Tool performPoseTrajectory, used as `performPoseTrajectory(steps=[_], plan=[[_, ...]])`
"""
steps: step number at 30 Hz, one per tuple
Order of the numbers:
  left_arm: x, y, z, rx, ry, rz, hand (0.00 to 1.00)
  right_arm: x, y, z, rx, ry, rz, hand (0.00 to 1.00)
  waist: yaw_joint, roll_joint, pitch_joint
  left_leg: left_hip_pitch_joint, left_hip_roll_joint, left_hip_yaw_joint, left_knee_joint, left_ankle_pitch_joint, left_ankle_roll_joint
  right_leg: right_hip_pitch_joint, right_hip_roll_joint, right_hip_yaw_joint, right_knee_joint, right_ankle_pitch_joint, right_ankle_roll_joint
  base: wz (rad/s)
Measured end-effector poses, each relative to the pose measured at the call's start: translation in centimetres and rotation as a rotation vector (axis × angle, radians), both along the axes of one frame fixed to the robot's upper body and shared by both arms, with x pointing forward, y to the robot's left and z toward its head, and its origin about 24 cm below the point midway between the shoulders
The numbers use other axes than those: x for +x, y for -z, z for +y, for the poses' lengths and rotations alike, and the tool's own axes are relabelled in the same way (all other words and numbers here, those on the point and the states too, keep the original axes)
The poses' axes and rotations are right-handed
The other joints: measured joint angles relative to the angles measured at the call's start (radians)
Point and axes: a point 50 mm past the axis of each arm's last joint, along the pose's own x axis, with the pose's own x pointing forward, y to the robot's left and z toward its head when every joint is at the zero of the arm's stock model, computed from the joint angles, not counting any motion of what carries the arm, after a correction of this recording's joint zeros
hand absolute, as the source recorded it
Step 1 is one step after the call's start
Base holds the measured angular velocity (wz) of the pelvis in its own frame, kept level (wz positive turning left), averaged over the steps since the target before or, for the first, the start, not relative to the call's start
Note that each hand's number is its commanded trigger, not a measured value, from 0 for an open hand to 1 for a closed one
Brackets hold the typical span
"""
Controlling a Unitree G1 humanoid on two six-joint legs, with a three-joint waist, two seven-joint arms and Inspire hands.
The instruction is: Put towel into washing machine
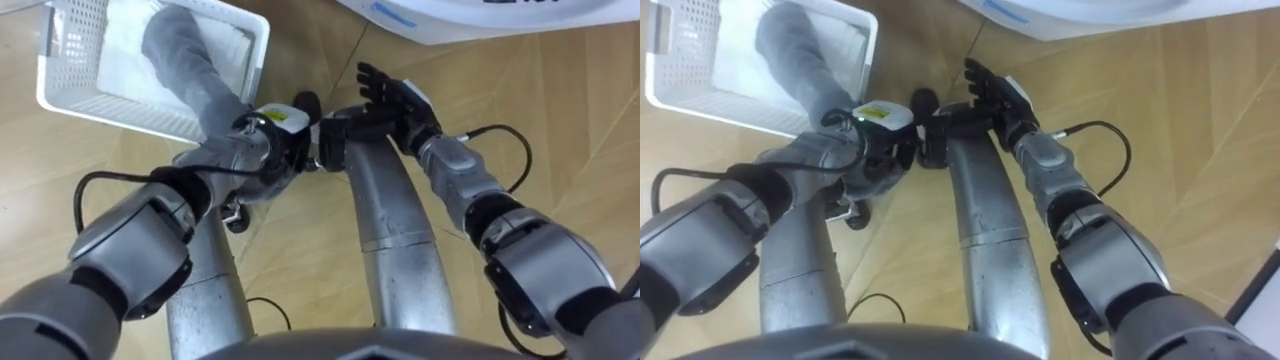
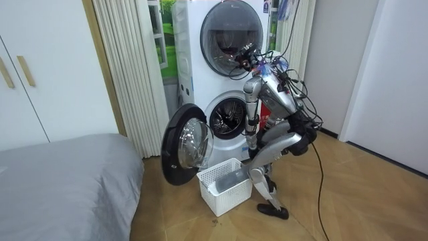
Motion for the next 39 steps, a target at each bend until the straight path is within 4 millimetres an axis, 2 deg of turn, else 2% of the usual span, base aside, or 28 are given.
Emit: performPoseTrajectory(steps=[8, 11, 19, 24, 28, 32, 34, 39], plan=[[-0.7, 0.6, -0.1, 0.030, 0.018, 0.089, 1.00, -0.1, 0.2, 0.3, -0.009, -0.008, 0.009, 0.00, 0.000, -0.003, -0.0018, 0.016, 0.001, 0.022, -0.034, 0.008, 0.012, 0.008, -0.013, 0.008, -0.015, -0.002, 0.005, 0.05], [-1.2, 1.1, 0.0, 0.041, 0.016, 0.116, 1.00, -0.8, 0.8, 0.2, -0.015, -0.009, 0.033, 0.00, -0.005, -0.004, -0.0024, 0.063, 0.000, 0.028, -0.055, 0.009, 0.011, 0.049, -0.014, 0.010, -0.024, -0.009, 0.008, 0.00], [-3.3, 3.0, -0.5, 0.046, 0.021, 0.201, 1.00, -3.2, 3.3, -0.6, -0.042, 0.022, 0.157, 0.00, -0.002, -0.003, -0.0053, 0.249, -0.004, 0.056, -0.205, 0.048, 0.006, 0.225, -0.009, 0.017, -0.144, 0.007, 0.016, 0.03], [-4.8, 3.9, -1.1, 0.010, 0.040, 0.244, 1.00, -4.7, 4.6, -1.6, -0.055, 0.044, 0.236, 0.00, 0.010, 0.006, -0.0108, 0.385, 0.001, 0.071, -0.291, 0.065, -0.003, 0.362, 0.001, 0.012, -0.218, 0.009, 0.018, -0.01], [-4.1, 3.2, -1.4, -0.067, 0.000, 0.226, 1.00, -5.3, 4.9, -3.6, -0.112, 0.059, 0.250, 0.00, 0.034, 0.030, -0.0156, 0.463, 0.002, 0.076, -0.337, 0.078, 0.001, 0.445, 0.007, 0.010, -0.273, 0.023, 0.029, 0.00], [-3.1, 2.3, -0.8, -0.137, -0.054, 0.187, 1.00, -5.5, 5.0, -4.4, -0.122, 0.075, 0.259, 0.00, 0.050, 0.036, -0.0150, 0.529, -0.005, 0.088, -0.394, 0.100, 0.009, 0.509, 0.004, 0.015, -0.324, 0.043, 0.037, 0.01], [-2.3, 1.5, -0.8, -0.218, -0.106, 0.159, 1.00, -5.8, 5.2, -5.2, -0.134, 0.087, 0.267, 0.00, 0.067, 0.043, -0.0142, 0.552, -0.019, 0.093, -0.433, 0.122, 0.014, 0.533, -0.008, 0.013, -0.354, 0.057, 0.041, 0.15], [-0.7, -0.8, -0.6, -0.452, -0.229, 0.108, 1.00, -6.1, 5.3, -5.6, -0.152, 0.092, 0.276, 0.00, 0.096, 0.049, -0.0129, 0.573, -0.019, 0.101, -0.464, 0.142, 0.019, 0.559, -0.016, 0.007, -0.386, 0.073, 0.046, 0.08]])
